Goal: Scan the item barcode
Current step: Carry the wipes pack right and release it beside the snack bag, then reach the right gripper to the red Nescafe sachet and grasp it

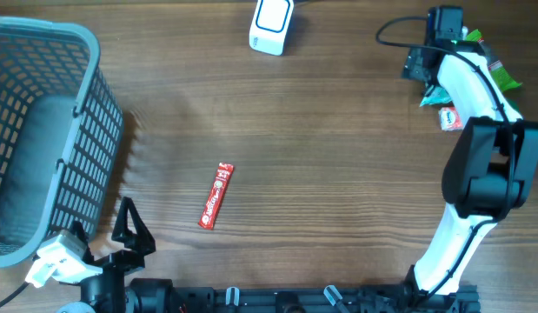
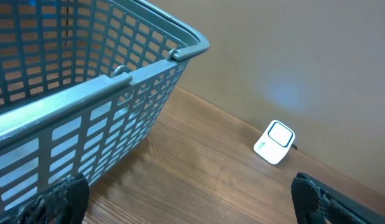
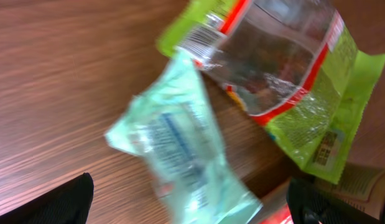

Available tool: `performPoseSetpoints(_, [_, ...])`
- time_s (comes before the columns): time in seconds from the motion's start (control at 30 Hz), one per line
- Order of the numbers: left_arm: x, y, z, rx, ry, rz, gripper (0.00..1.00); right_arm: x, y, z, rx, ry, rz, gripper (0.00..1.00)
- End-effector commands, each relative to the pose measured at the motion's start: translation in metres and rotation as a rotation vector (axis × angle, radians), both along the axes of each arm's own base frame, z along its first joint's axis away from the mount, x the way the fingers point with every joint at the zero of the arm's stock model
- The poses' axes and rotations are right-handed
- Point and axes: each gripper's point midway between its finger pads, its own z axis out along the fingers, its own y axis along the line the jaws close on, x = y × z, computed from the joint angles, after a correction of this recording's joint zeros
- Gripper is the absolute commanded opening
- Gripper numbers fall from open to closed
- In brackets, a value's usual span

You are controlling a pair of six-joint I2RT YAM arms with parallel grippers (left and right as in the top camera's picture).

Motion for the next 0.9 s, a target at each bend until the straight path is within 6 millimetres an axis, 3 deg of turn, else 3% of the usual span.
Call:
performPoseSetpoints(0.0, [0.000,-0.001,0.001,-0.007,-0.006,-0.001,1.00,0.007,0.062,0.092,0.097,-0.176,0.130,1.00])
performPoseSetpoints(0.1, [0.000,-0.001,0.001,-0.007,-0.006,-0.001,1.00,-0.014,0.137,0.104,0.303,-0.136,0.317,1.00])
performPoseSetpoints(0.17, [0.000,0.000,0.001,-0.007,-0.006,-0.001,1.00,-0.044,0.205,0.100,0.539,-0.036,0.468,1.00])
performPoseSetpoints(0.2, [0.000,0.000,0.001,-0.007,-0.006,-0.001,1.00,-0.058,0.227,0.098,0.622,0.010,0.506,1.00])
performPoseSetpoints(0.3, [0.000,-0.001,0.001,-0.007,-0.006,-0.001,1.00,-0.107,0.299,0.080,0.861,0.181,0.572,1.00])
performPoseSetpoints(0.37, [0.000,-0.001,0.001,-0.007,-0.006,-0.001,1.00,-0.137,0.332,0.053,0.884,0.280,0.553,1.00])
performPoseSetpoints(0.5, [0.000,0.000,0.001,-0.007,-0.006,-0.001,1.00,-0.226,0.380,-0.011,0.824,0.544,0.497,1.00])
performPoseSetpoints(0.6, [0.000,-0.001,0.001,-0.007,-0.006,-0.001,1.00,-0.275,0.411,-0.026,0.789,0.652,0.486,1.00])
performPoseSetpoints(0.7, [0.000,0.000,0.001,-0.007,-0.006,-0.001,1.00,-0.298,0.435,-0.023,0.773,0.662,0.441,1.00])
performPoseSetpoints(0.87, [0.000,0.000,0.001,-0.007,-0.006,-0.001,1.00,-0.310,0.456,-0.029,0.711,0.584,0.398,1.00])
